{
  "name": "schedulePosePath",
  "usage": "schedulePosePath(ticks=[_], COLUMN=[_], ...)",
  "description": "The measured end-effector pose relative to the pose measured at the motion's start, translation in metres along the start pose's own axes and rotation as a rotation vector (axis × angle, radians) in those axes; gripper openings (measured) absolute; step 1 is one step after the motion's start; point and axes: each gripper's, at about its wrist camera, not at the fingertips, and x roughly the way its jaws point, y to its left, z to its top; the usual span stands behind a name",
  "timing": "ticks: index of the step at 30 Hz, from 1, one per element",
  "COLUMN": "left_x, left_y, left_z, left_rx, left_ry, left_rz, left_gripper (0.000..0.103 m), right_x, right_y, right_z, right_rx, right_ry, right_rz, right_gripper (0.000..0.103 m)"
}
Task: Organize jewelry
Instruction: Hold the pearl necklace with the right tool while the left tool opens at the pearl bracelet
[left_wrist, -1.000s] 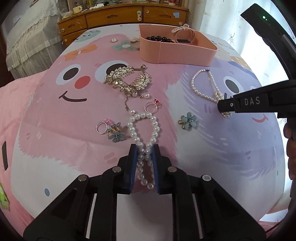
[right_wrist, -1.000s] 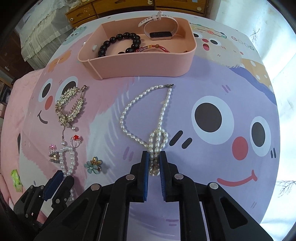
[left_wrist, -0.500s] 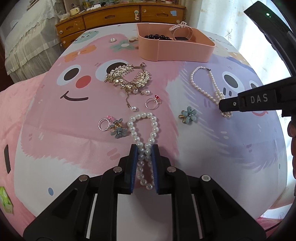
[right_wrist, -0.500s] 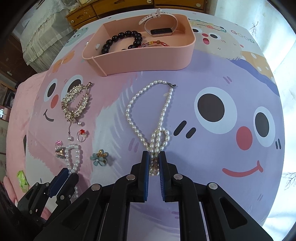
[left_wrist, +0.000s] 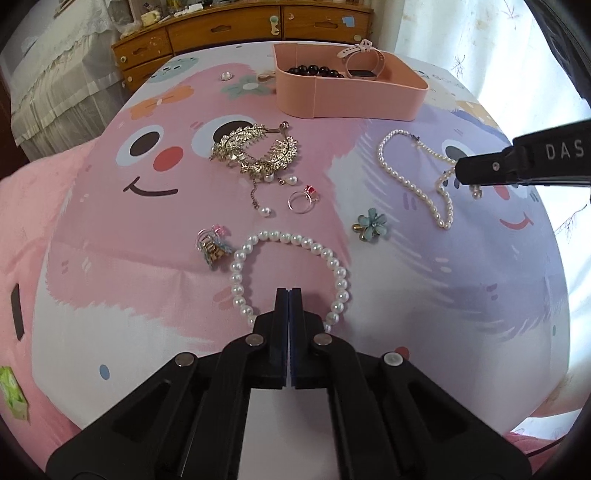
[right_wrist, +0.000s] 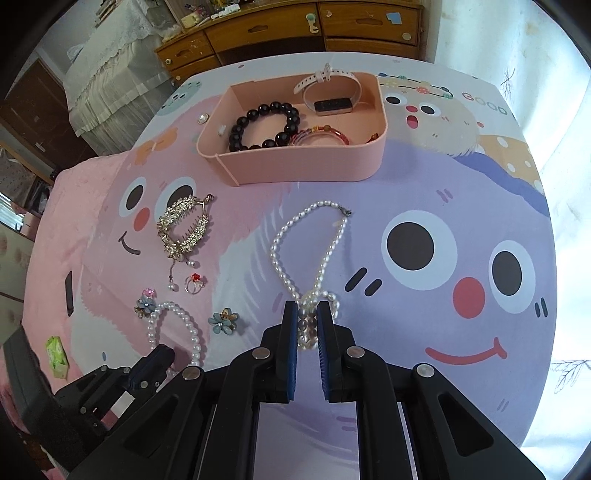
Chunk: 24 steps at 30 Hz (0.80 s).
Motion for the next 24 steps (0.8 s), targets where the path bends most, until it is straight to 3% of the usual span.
schedulePosePath(ticks=[3,8,16,24], left_x=[-0.009,-0.012,0.001,0.007], left_y=[0.000,-0.012,-0.025,-0.026], left_z=[0.001,0.005,0.006,0.007], left_rx=[0.008,0.075,0.117,0.131], left_ry=[-0.009,0.014,0.054,0.088], left_rz=[-0.058,-0.092,-0.057,-0.065], left_gripper=[0.000,0.000,0.001,0.025], right_x=[-0.005,-0.009,-0.033,-0.051], right_y=[-0.005,-0.014,-0.019,-0.024], right_z=[-0.002,-0.005,0.003,0.015], right_rx=[0.012,0.030,0.005,-0.004], right_ry=[-0.003,-0.004,-0.065,-0.104], right_rz=[0.002,0.006,0.000,-0.005], right_gripper=[0.009,0.009,0.009,0.009])
